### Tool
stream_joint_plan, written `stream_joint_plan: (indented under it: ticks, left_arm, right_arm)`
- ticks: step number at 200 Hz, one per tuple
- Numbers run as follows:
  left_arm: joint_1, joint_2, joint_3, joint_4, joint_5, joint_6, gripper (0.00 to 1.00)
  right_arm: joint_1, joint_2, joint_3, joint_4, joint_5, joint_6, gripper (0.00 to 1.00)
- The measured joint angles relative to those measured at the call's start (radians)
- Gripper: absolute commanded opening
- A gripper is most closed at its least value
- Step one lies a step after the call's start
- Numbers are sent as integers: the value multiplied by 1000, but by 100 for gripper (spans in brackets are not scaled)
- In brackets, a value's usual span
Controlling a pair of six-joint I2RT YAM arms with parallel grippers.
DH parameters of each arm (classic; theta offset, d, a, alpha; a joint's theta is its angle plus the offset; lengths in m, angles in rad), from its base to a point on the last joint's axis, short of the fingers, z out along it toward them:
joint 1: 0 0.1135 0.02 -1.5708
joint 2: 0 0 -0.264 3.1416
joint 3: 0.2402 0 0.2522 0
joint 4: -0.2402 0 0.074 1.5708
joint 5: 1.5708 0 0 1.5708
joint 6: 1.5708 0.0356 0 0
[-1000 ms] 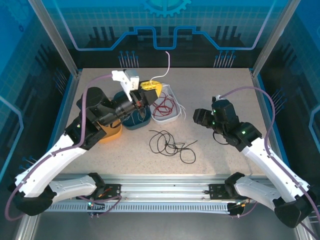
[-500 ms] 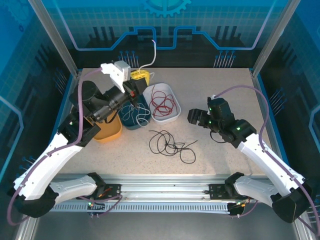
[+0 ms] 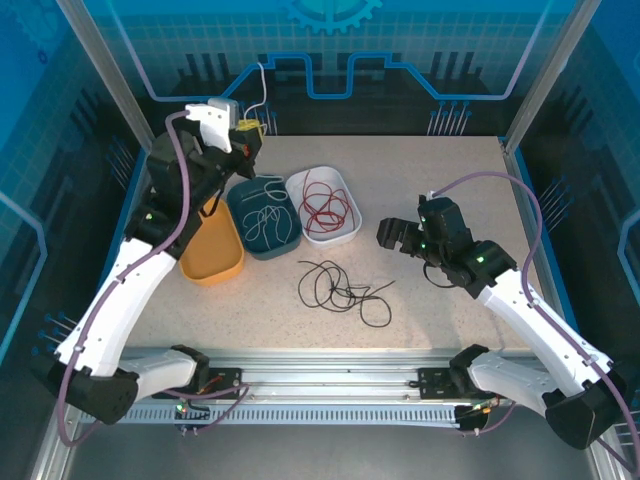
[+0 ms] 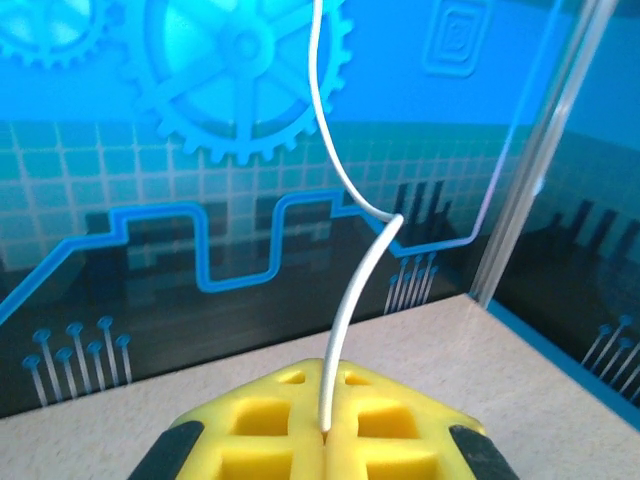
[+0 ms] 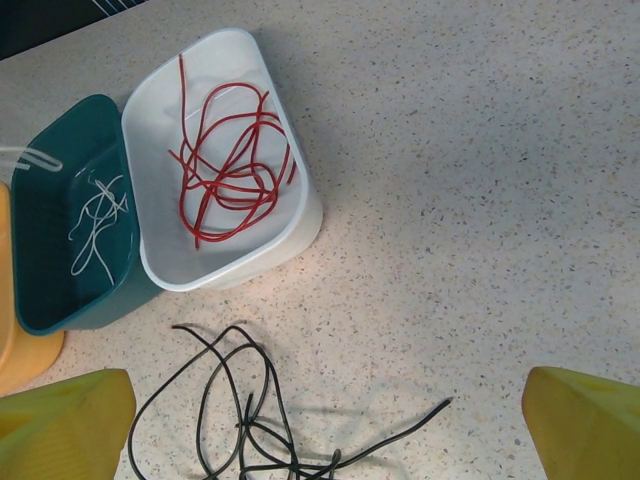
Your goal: Untangle the cables
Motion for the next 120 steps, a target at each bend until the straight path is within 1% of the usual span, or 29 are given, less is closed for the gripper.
stream_joint_plan:
  ticks: [29,88,120]
  left_arm:
    - [32,29,-39,-21,5,-56,0]
    - [33,45,-60,-82,3,-146,0]
    - [33,72,-60,-117,-21,-158,0]
  right_arm:
    - [-1,0,0,-4,8,0,100]
    - [-1,0,0,-5,11,4,100]
    - [-1,6,0,-5,11,4,100]
